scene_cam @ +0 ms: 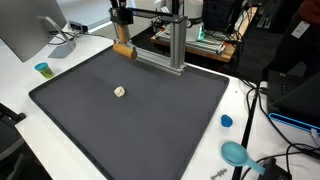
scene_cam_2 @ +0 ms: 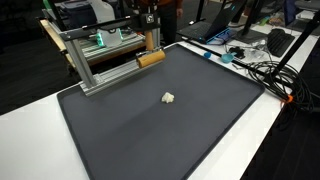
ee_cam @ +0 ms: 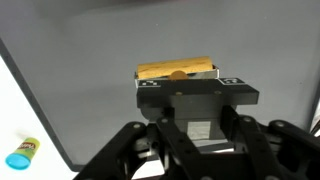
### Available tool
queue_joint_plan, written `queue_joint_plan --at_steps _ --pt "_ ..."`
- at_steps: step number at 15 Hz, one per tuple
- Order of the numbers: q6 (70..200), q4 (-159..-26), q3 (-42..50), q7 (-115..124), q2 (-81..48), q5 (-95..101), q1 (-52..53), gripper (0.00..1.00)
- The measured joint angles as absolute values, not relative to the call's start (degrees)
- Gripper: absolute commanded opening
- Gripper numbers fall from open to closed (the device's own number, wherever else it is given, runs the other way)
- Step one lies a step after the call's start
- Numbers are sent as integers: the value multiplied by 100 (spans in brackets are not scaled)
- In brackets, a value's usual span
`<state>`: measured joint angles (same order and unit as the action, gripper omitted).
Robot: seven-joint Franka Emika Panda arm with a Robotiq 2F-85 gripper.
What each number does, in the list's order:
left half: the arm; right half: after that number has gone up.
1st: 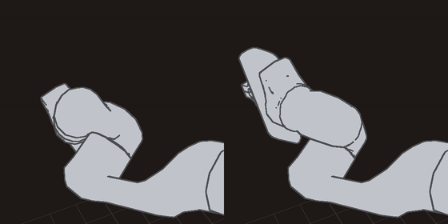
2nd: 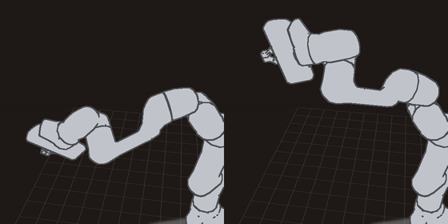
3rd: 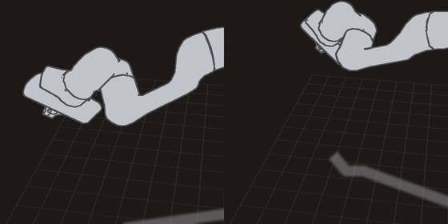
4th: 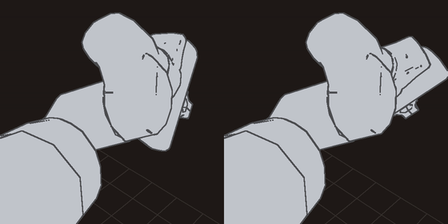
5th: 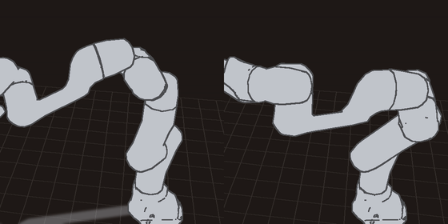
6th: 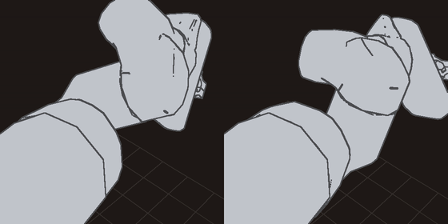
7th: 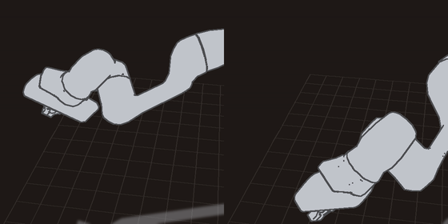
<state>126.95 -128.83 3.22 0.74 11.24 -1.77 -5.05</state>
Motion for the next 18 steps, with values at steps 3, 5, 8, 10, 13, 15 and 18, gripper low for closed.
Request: queue_joint_plan --at_steps 3,5,8,10,13,15,18 --pt "12815 -12917 291 193 1093 -174 -484 22" --pt "13047 -12983 195 426 1081 -275 -360 22" --pt "13291 -12943 -62 1011 950 -307 -125 22" --pt "13414 -12782 -174 1514 679 -219 -94 22" --pt "13506 -12393 -100 1907 104 -169 -163 22" --pt "13490 -12069 47 1973 -283 -163 -247 22" --pt "13255 -11650 198 1872 -673 -314 -336 22"
